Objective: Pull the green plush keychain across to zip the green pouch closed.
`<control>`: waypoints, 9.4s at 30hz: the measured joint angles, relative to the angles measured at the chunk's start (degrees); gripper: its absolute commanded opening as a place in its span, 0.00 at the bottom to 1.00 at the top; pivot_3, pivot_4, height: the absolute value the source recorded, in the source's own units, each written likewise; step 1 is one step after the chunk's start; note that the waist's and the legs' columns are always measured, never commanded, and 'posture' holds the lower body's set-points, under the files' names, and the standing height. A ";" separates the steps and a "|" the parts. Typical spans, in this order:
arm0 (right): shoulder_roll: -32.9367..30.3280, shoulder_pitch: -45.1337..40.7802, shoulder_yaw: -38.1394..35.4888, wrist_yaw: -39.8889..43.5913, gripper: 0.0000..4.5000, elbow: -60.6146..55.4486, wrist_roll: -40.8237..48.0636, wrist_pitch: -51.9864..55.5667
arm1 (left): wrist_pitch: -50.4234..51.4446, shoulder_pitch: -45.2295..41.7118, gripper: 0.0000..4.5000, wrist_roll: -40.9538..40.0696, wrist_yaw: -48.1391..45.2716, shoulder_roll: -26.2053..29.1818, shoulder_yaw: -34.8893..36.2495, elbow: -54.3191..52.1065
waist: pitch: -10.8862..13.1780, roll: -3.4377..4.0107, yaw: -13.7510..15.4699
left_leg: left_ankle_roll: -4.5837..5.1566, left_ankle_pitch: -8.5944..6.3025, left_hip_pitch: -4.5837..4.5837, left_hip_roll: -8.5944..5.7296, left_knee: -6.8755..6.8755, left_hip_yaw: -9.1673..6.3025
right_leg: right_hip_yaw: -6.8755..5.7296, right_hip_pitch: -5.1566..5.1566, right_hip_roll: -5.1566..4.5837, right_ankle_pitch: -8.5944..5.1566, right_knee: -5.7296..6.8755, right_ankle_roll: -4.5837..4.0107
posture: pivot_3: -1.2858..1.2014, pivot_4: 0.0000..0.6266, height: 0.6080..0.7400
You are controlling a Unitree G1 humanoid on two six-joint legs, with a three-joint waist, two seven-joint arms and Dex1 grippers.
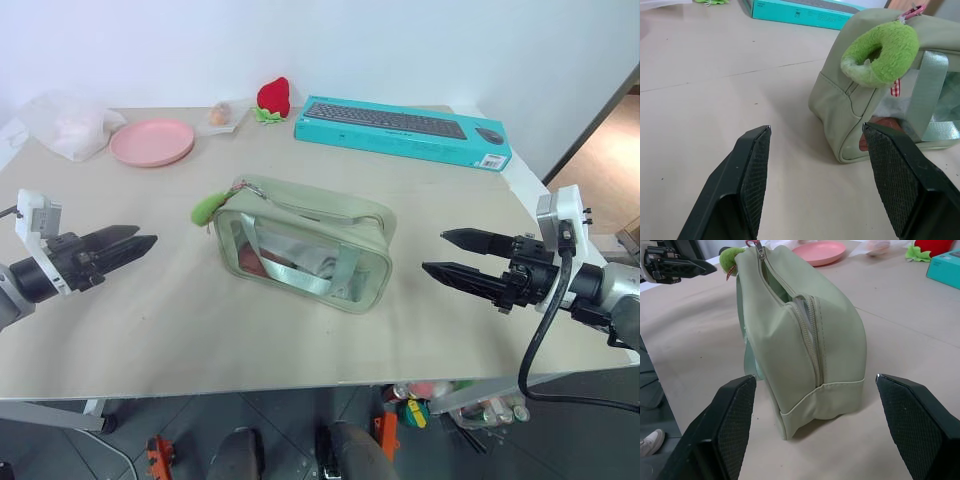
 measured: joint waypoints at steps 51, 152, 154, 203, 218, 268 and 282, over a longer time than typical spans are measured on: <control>3.73 -29.42 31.85 12.83 0.88 5.30 -25.27 -10.74 | -1.60 -0.61 0.67 -10.55 -2.41 -2.16 -3.17 -22.47 | -0.01 -0.02 0.01 | -0.04 -0.09 -0.10 -0.03 0.14 0.00 | 0.02 -0.04 0.03 -0.08 0.03 0.10 | 0.52 0.24 1.00; 13.18 -30.69 32.76 28.37 0.00 29.65 -35.96 -32.89 | -0.57 -2.75 0.01 -5.82 -4.93 -1.32 -3.87 -12.29 | -0.02 -0.03 -0.30 | -0.13 -0.04 0.19 0.14 0.11 0.11 | 0.09 0.02 0.31 0.06 0.17 -0.21 | 0.52 0.24 1.00; 13.17 -30.64 32.76 28.20 0.00 29.53 -35.95 -32.87 | 0.03 -5.68 0.01 -7.32 -3.59 -2.09 -3.83 -11.86 | -0.02 -0.03 -0.31 | -0.13 -0.04 0.18 0.13 0.12 0.11 | 0.10 0.03 0.30 0.07 0.17 -0.20 | 0.52 0.24 1.00; 13.07 -27.54 32.15 24.78 0.00 23.60 -34.93 -29.09 | 0.15 -6.04 0.81 2.06 -9.01 -0.73 -13.00 -4.16 | -0.03 -0.11 -0.36 | -0.16 -0.03 0.21 0.10 0.05 0.14 | 0.17 0.00 0.29 0.03 0.18 -0.20 | 0.52 0.24 1.00; 11.85 -25.29 30.87 23.61 0.08 21.01 -33.76 -27.06 | -0.30 -7.56 0.00 1.55 -11.70 -2.49 -13.43 -5.12 | -0.04 -0.12 -0.07 | -0.16 -0.03 0.19 0.02 0.07 0.14 | 0.16 0.04 0.20 0.02 0.17 -0.16 | 0.52 0.24 1.00; 25.65 -45.11 40.26 21.25 0.42 29.22 -42.08 -35.48 | -1.48 -3.94 0.00 0.38 -3.67 -7.58 -14.24 -13.21 | -0.04 -0.10 0.03 | -0.08 -0.07 -0.03 0.03 0.14 0.04 | 0.04 -0.03 0.06 -0.05 0.17 0.01 | 0.52 0.24 1.00; 26.13 -45.11 39.96 21.49 0.01 30.67 -42.62 -35.61 | -1.48 -3.65 0.00 -0.15 -3.29 -7.58 -14.14 -13.52 | -0.04 -0.10 0.03 | -0.08 -0.07 -0.04 0.03 0.14 0.04 | 0.04 -0.04 0.05 -0.05 0.17 0.01 | 0.52 0.24 1.00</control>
